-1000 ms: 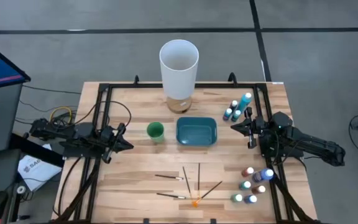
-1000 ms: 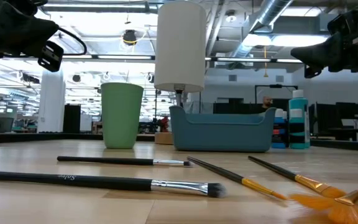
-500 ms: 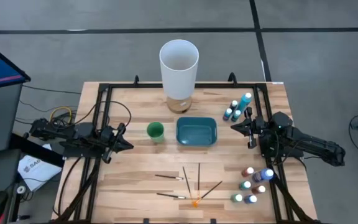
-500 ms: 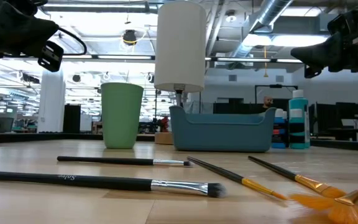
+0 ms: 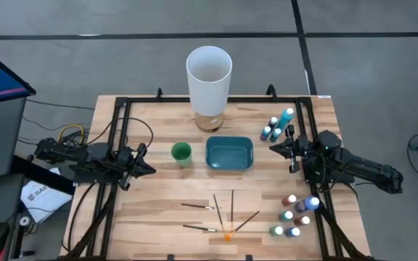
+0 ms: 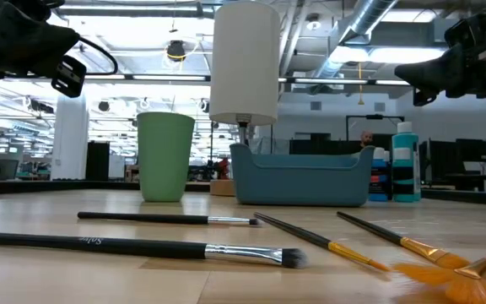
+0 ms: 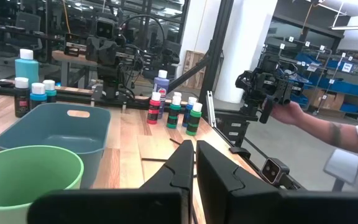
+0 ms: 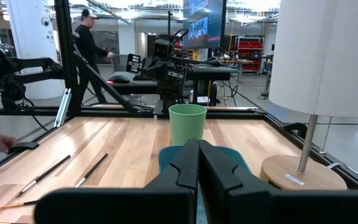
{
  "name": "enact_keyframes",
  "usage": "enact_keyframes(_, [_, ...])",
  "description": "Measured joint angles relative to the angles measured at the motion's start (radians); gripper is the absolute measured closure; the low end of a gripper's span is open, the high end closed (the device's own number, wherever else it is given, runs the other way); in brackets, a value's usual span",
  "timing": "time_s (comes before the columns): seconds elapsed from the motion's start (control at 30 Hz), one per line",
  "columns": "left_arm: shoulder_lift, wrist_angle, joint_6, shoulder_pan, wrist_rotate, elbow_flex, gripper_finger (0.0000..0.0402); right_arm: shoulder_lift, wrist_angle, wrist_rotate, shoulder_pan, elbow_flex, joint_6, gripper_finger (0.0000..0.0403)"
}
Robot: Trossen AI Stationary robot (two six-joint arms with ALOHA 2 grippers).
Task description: Pick & Place Paint Supplies
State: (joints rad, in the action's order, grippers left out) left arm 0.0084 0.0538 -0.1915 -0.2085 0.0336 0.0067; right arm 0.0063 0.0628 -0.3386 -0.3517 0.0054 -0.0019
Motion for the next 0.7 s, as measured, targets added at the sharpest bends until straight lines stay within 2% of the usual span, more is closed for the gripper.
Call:
enact_keyframes(0.23, [0.0, 0.0, 0.0, 0.0, 0.0, 0.0, 0.0394, 0.0, 0.0, 0.0, 0.015, 0.0, 0.014, 0.0401])
enact_keyframes(0.43, [0.0, 0.0, 0.0, 0.0, 0.0, 0.0, 0.0394, 0.0, 0.001, 0.0, 0.038, 0.0, 0.188, 0.0401])
enact_keyframes(0.7, [0.0, 0.0, 0.0, 0.0, 0.0, 0.0, 0.0394, 0.0, 0.002, 0.0, 0.036, 0.0, 0.192, 0.0401])
